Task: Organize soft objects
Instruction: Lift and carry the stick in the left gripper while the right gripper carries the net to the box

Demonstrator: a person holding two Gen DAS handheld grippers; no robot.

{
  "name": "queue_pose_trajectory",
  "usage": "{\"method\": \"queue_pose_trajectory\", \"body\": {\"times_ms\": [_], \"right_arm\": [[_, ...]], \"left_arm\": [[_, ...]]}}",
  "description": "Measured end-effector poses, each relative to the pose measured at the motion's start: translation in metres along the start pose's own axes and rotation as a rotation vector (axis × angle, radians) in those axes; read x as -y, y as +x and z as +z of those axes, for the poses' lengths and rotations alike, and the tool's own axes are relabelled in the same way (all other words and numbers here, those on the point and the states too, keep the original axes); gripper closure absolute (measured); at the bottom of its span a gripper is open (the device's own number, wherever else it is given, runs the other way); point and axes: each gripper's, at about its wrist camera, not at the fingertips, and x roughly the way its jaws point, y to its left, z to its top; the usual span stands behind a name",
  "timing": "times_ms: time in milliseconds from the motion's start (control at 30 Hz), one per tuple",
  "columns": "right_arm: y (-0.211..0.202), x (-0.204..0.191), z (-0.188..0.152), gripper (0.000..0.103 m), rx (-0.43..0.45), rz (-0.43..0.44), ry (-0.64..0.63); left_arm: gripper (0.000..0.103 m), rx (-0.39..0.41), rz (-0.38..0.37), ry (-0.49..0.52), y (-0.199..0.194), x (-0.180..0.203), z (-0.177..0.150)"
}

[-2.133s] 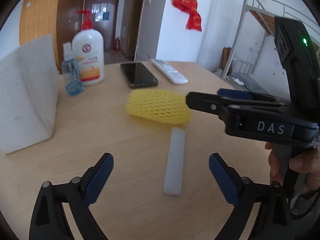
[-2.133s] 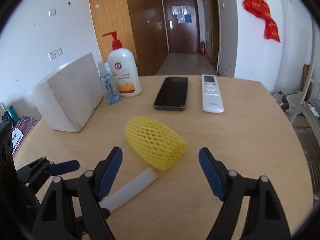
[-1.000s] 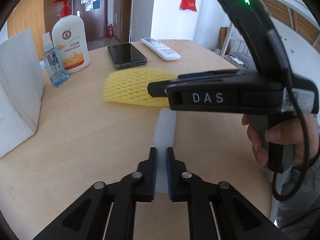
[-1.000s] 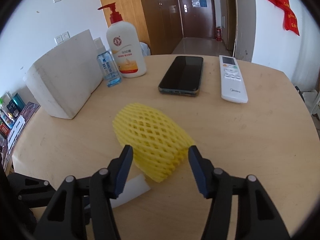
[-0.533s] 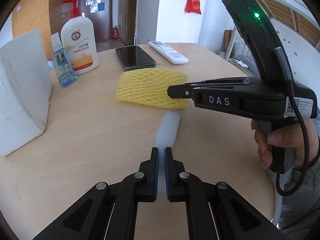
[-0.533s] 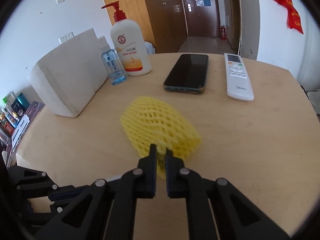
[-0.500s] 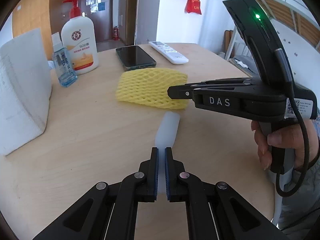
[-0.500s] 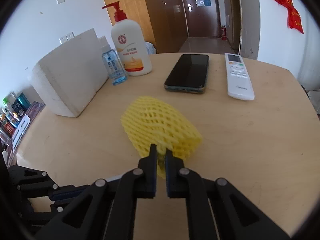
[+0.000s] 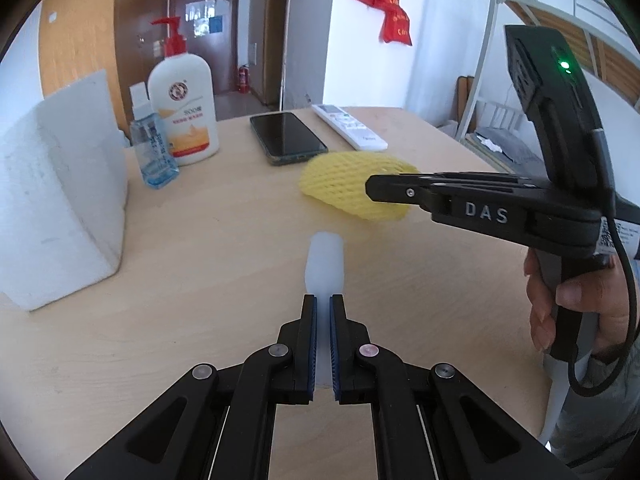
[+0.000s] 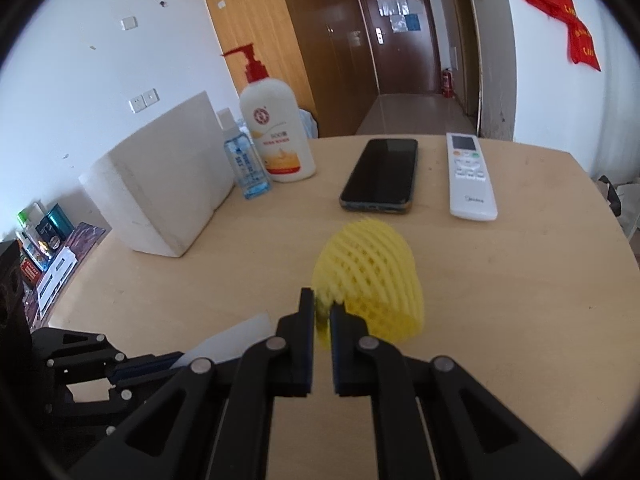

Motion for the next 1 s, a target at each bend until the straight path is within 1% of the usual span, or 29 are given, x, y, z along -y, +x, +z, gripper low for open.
{"method": "queue_pose_trajectory", "body": {"times_ms": [233,767,1000], "right_arm": [[-0.012,-0.01,-0.001,0.094,0.019,-0.002,-0.016],[-0.049,-0.03,-0.006,0.094,0.083,-0.002,-0.04],[-0.069,-0.043,-0.008,0.094,0.126,0.004,-0.045]], "left_arm": [[0.097,0.019,0.009,-0.008,-0.013,-0.002,-0.004],[0.097,0.048,0.036,-0.026,-0.028,-0.007,-0.009],[0.097,0.085,0.044,-0.025,-0.047,-0.007,-0.013]]}}
